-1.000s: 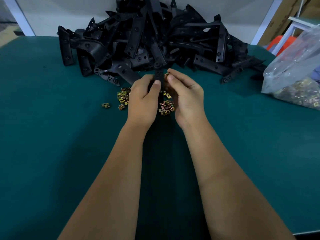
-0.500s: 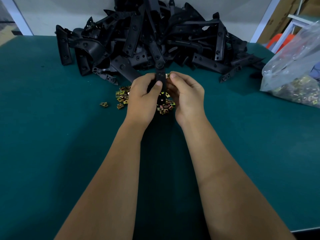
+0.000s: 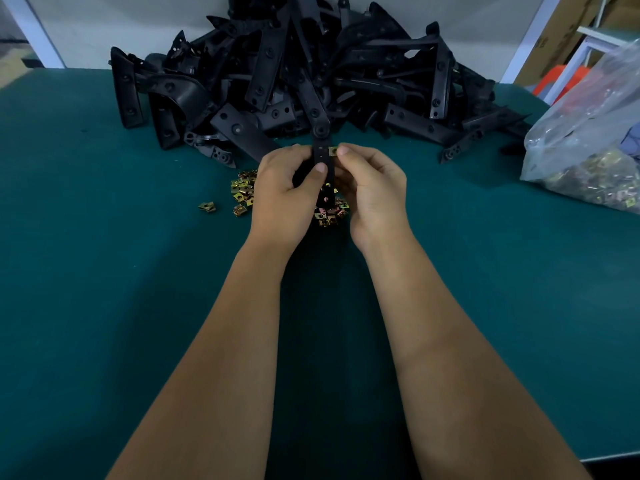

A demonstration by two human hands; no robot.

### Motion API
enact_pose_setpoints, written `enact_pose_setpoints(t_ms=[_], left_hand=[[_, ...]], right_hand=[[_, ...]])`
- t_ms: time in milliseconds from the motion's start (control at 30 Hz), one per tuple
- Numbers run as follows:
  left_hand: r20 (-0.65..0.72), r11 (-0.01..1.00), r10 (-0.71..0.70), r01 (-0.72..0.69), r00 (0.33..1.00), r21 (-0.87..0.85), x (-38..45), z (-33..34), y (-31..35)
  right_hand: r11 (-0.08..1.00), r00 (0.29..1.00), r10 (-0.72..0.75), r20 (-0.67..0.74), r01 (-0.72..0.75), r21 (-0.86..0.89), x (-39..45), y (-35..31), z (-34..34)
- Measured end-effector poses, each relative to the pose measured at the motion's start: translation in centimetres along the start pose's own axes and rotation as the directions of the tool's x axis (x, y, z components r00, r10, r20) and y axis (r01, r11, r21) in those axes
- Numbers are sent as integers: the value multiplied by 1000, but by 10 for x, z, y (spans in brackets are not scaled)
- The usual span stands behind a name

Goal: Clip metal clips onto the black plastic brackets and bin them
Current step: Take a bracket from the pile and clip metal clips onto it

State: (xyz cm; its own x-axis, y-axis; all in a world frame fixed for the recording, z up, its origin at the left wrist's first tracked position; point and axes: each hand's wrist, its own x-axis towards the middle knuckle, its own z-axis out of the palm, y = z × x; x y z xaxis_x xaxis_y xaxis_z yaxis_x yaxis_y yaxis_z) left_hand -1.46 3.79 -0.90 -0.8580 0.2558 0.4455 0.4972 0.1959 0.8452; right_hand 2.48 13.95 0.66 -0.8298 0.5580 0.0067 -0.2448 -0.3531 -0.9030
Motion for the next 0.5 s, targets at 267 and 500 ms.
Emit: enact_pose_setpoints(t_ms=[267, 500], left_hand=[[-7, 982, 85, -83, 996, 171, -3, -1, 0], [26, 958, 136, -138, 990, 253, -2, -2, 0]], right_hand=[[999, 999, -36, -20, 35, -41, 3, 4, -1], [997, 998, -57, -39, 54, -56, 4, 6, -1]])
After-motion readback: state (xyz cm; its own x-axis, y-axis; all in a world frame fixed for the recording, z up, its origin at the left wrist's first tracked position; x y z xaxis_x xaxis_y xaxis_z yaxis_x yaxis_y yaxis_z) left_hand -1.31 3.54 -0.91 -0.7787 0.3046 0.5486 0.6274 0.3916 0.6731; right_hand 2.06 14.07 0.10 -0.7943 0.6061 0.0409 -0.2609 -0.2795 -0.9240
